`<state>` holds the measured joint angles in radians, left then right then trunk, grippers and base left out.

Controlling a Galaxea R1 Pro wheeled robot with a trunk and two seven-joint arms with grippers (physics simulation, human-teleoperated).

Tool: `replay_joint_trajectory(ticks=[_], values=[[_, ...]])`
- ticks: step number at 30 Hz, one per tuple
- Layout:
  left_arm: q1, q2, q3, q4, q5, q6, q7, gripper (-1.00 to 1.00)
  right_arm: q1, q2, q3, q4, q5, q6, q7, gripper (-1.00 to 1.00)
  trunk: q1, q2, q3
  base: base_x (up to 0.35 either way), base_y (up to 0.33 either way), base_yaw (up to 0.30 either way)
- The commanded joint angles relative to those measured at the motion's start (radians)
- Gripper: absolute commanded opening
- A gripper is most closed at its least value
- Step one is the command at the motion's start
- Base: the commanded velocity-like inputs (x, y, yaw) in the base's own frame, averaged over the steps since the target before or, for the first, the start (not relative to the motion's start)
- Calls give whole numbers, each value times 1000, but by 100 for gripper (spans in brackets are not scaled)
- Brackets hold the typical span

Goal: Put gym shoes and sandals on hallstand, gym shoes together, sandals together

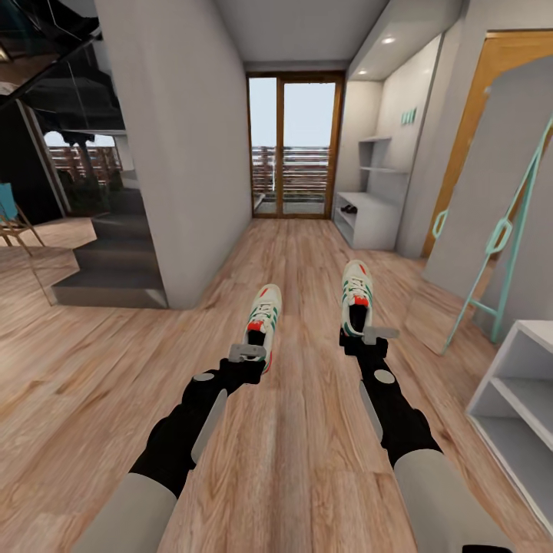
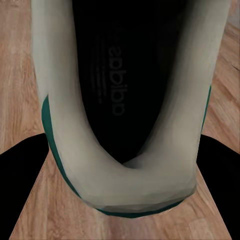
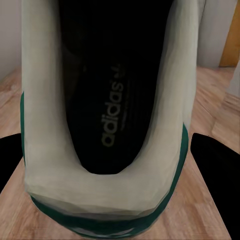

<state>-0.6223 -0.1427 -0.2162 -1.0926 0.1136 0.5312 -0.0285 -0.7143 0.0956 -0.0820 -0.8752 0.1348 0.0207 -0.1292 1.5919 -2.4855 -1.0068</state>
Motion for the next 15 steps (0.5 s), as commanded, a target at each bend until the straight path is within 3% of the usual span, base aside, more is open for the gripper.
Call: replay_joint_trajectory(ticks=[1, 15], values=[[0, 0, 0, -1, 10, 6, 2, -100, -1, 1, -2, -1, 11, 2, -1, -100, 0, 0, -1, 343, 0, 0], [0, 0, 0, -1, 10, 4, 2, -100, -1, 1, -2, -1, 11, 2, -1, -100, 0, 0, -9, 343, 0, 0]])
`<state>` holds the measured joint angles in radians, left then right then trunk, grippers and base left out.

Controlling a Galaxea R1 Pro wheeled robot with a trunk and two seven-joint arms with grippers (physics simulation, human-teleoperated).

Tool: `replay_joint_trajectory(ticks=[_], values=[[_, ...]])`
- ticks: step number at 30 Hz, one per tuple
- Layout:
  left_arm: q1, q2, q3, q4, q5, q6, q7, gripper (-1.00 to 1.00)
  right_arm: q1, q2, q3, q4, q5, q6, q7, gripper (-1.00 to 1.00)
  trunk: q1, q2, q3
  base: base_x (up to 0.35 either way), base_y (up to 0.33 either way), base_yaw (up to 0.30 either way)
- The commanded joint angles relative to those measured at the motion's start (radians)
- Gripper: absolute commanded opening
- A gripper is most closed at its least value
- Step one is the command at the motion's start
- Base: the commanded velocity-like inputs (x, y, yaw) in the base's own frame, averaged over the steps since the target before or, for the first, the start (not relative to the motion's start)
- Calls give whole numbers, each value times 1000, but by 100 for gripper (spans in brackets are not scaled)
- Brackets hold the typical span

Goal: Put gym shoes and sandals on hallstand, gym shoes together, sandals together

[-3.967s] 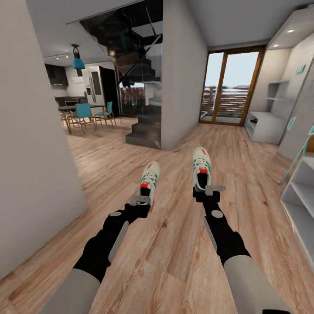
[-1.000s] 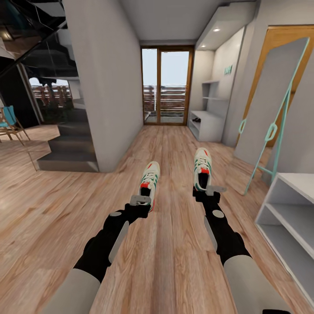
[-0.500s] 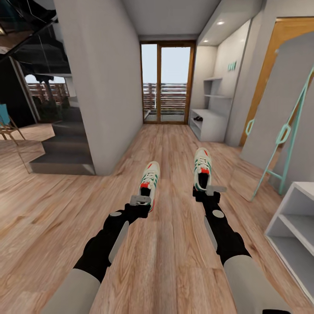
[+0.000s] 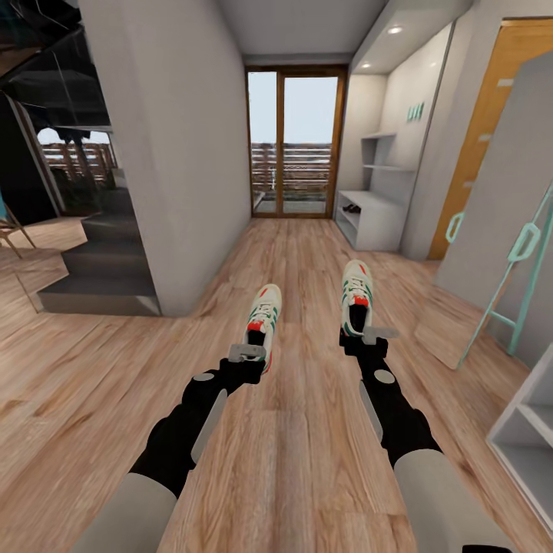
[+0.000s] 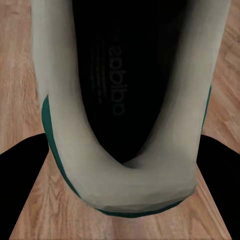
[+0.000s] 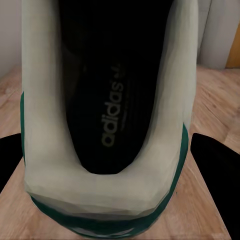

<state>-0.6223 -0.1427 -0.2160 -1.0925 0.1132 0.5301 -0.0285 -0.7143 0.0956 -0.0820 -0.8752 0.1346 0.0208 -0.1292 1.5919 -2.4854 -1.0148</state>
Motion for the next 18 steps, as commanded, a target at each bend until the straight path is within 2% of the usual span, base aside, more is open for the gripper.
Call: replay_joint_trajectory(ticks=[1, 10, 18], values=[[-1, 0, 1, -1, 10, 5, 2, -100, -1, 1, -2, -1, 11, 2, -1, -100, 0, 0, -3, 343, 0, 0], [-1, 0, 1, -1, 10, 5, 2, -100, -1, 1, -2, -2, 11, 2, -1, -100, 0, 0, -16, 343, 0, 0], [-1, 0, 1, -1, 10, 5, 2, -100, -1, 1, -2, -2, 11, 2, -1, -100, 0, 0, -18, 343, 0, 0]])
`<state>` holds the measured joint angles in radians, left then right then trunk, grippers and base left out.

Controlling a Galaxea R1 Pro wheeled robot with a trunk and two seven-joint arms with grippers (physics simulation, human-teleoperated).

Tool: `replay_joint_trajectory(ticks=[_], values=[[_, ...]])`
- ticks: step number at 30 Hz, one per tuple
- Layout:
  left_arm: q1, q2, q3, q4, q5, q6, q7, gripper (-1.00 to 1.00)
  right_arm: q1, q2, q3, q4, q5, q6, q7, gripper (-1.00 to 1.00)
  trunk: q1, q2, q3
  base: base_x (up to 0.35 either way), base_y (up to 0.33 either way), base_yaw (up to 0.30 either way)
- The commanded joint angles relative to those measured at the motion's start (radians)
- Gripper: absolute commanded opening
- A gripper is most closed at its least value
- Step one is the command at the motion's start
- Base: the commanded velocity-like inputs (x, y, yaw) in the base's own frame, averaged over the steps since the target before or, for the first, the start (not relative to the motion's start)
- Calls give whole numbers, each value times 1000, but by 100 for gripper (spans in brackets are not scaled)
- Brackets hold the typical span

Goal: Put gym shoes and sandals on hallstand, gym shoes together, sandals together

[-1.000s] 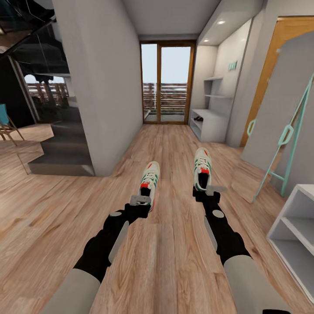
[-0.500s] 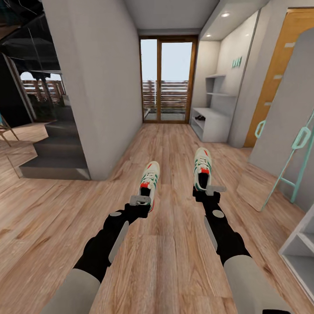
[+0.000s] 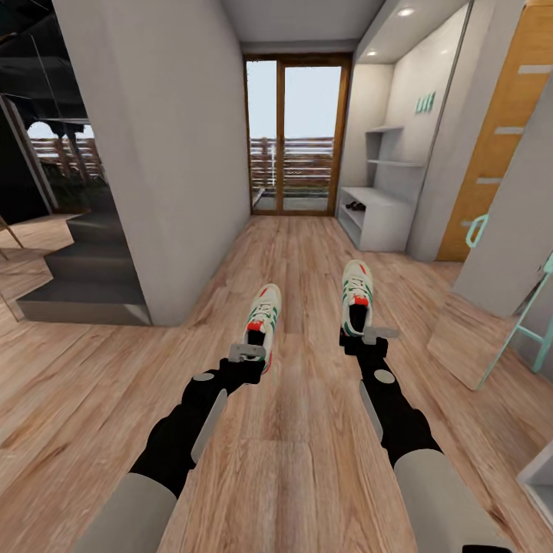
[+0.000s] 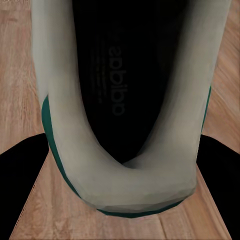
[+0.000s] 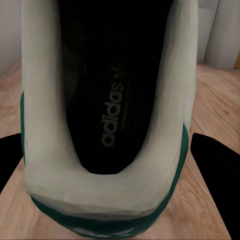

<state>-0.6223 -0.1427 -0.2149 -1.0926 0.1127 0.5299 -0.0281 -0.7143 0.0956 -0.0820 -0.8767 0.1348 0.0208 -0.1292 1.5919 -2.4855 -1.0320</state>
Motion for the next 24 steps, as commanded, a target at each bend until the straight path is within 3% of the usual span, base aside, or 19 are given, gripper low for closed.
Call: replay_joint_trajectory(ticks=[1, 24], values=[[0, 0, 0, -1, 10, 5, 2, -100, -1, 1, -2, 0, 11, 2, -1, -100, 0, 0, -1, 343, 0, 0], [0, 0, 0, 0, 11, 5, 1, -100, -1, 1, -2, -1, 11, 2, -1, -100, 0, 0, -1, 343, 0, 0]])
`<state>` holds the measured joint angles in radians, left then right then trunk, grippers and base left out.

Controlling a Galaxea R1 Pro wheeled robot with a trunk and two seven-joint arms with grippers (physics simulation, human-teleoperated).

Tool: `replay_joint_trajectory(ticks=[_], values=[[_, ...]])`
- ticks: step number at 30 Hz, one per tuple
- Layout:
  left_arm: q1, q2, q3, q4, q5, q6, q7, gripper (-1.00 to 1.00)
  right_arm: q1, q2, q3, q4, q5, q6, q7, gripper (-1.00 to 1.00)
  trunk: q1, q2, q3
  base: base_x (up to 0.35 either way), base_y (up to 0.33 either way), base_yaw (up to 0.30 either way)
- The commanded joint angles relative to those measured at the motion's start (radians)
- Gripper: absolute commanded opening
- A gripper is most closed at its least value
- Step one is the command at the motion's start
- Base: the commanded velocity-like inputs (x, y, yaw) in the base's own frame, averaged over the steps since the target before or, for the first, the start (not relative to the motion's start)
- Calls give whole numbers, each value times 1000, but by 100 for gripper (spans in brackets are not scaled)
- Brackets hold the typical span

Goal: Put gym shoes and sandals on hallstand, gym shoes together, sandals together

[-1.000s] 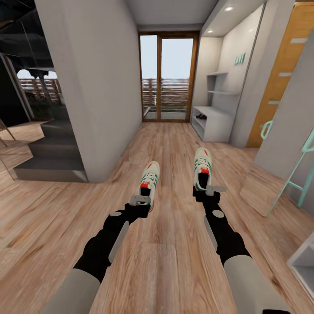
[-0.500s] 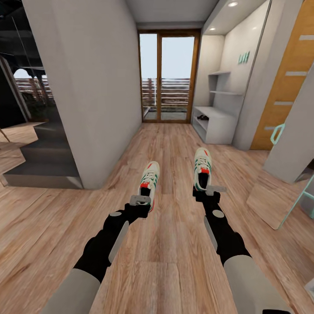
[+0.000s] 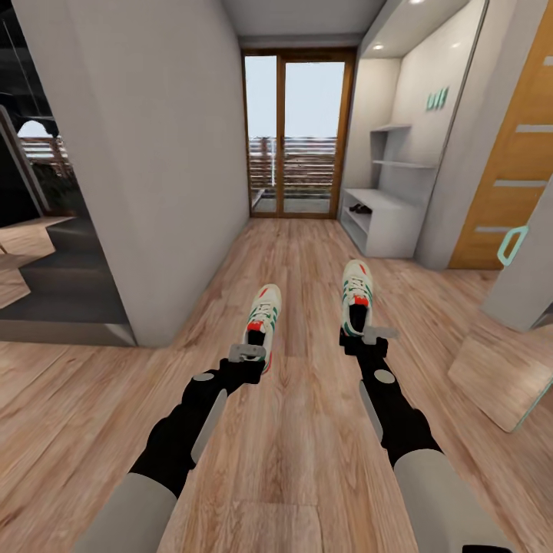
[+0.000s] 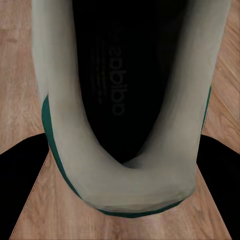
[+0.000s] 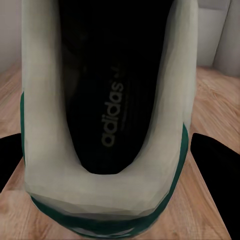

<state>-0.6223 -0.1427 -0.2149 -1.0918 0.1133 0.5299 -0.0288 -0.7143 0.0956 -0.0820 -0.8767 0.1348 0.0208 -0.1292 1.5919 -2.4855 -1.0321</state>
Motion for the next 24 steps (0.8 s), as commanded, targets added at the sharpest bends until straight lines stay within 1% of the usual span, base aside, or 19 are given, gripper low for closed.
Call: replay_joint_trajectory(ticks=[1, 24], values=[[0, 0, 0, -1, 10, 5, 2, -100, -1, 1, -2, -1, 11, 2, -1, -100, 0, 0, -1, 343, 0, 0], [0, 0, 0, -1, 11, 5, 2, -100, -1, 1, -2, 0, 12, 2, 0, -100, 0, 0, -1, 343, 0, 0]])
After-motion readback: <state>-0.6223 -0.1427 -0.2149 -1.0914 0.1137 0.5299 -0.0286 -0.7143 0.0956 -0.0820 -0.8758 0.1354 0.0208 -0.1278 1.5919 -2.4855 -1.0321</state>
